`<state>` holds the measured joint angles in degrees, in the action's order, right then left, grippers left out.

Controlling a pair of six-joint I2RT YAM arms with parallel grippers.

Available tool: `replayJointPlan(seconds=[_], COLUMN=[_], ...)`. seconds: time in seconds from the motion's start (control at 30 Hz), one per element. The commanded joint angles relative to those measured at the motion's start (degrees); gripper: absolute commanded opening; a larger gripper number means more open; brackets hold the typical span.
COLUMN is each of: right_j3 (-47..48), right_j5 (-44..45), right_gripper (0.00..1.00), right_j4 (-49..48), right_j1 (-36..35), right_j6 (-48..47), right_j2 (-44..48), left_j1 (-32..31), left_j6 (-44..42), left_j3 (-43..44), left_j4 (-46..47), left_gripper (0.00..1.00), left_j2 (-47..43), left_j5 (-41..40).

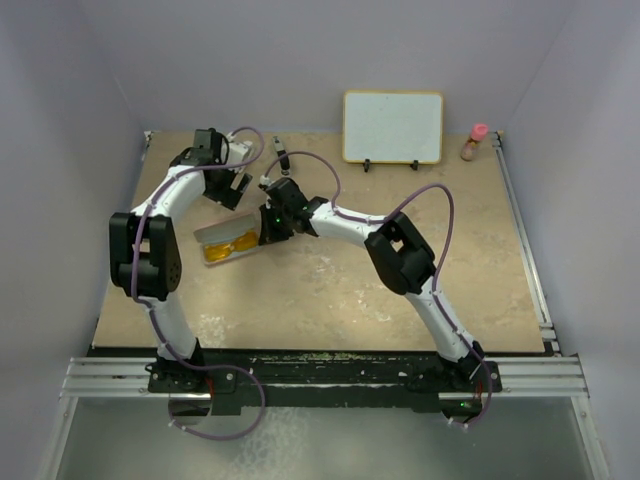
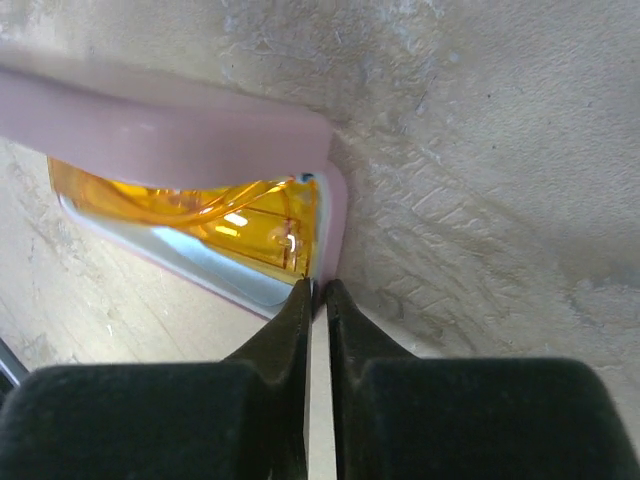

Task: Organize the sunglasses
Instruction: Close the sunglasses case at the center of the board.

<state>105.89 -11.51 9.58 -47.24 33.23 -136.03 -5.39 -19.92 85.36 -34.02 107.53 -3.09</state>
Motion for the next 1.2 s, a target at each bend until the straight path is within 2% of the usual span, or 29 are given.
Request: replayJointPlan(seconds=[0.0,0.4,0.57,0.67,0.7,0.77,0.87,0.9,1.17], right_j3=[1.9,2.2,0.9,0.4,0.3,-0.2,-0.7,-0.8,-1.7], right_j5=[0.3,1.7,2.2,2.0,1.9,1.9,2.1,2.2,2.4], right_gripper=[0.01,0.00,0.00,0.00,0.00,0.00,0.00,0.00,0.00], right_j4=[1.5,3.8,3.0,2.6,2.6,2.5,2.4,2.5,2.1], right_j1=[-0.3,-0.3,-0.4,-0.3,-0.3,-0.4,-0.4,-0.3,-0.4], right_j6=[-1.3,-1.0,-0.9,-0.7,-0.6,-0.3,0.1,0.2,1.7], right_j2=[-1.7,-2.3,-1.9,-1.9,-1.9,-1.8,-1.8,-1.8,-1.8], left_j1=[-0.1,-0.1,1.2,1.4,1.4,1.4,1.4,1.4,1.3], left_j6=[1.7,2.2,2.7,2.6,2.5,2.5,2.2,2.1,0.4], left_j3=[0.3,-0.2,0.0,0.5,0.5,0.5,0.1,0.0,-2.3], left_j4=[-0.2,-1.7,-4.5,-5.8,-6.0,-6.2,-6.9,-7.3,-9.6], left_gripper=[0.98,0.98,0.95,0.80,0.71,0.42,0.11,0.04,0.04], left_j2=[0.1,-1.2,-2.6,-2.3,-2.3,-2.3,-2.6,-2.7,-4.7], left_j5=[2.2,3.3,9.4,10.2,10.2,10.0,9.9,9.9,11.1])
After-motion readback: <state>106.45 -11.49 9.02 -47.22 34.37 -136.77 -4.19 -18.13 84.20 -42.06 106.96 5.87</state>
